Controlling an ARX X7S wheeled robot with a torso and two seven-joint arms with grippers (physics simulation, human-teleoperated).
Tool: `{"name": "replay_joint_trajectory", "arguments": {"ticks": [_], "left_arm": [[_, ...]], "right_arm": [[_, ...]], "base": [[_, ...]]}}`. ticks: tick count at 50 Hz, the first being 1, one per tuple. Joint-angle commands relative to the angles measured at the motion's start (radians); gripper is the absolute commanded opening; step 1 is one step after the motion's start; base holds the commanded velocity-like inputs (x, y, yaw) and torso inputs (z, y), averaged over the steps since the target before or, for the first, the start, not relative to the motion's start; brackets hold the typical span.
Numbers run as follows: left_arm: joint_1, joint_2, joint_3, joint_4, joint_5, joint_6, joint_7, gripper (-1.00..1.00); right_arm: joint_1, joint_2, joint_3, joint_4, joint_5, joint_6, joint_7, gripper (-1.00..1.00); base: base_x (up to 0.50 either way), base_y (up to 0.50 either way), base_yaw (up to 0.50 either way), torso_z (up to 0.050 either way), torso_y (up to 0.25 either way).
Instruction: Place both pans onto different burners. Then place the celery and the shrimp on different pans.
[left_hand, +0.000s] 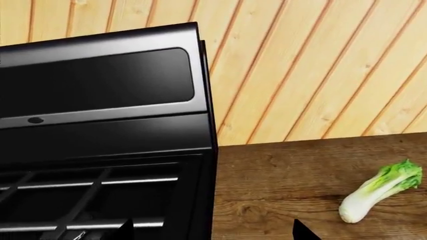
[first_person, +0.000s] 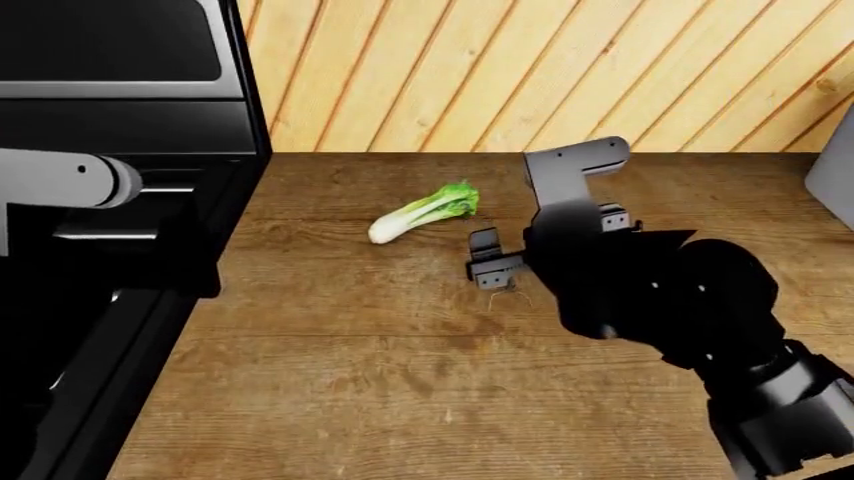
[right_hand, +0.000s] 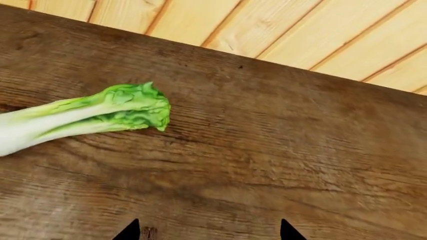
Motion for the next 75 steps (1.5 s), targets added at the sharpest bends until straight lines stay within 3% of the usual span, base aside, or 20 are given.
{"name": "replay_joint_trajectory", "arguments": {"ticks": [1,24,75], "left_arm": [[0.013,-0.004,-0.004,0.005,0.004,0.008,0.003,1.00],[0.012,-0.017,-0.008,0.008,-0.011,0.016,-0.008,1.00],[0.002,-0.026,0.007,0.009,-0.018,0.025,-0.009,1.00]], "right_arm": [[-0.041,0.058,0.034,-0.139,0.089,0.044,0.079,1.00],[-0.084,0.118,0.082,-0.313,0.219,0.086,0.202,1.00],[-0.125,0.010,-0.034,-0.116,0.056,-0.013,0.037,1.00]], "base": [[0.00,0.00,0.00,0.000,0.000],[0.00,0.00,0.00,0.000,0.000],[0.00,0.00,0.00,0.000,0.000]]}}
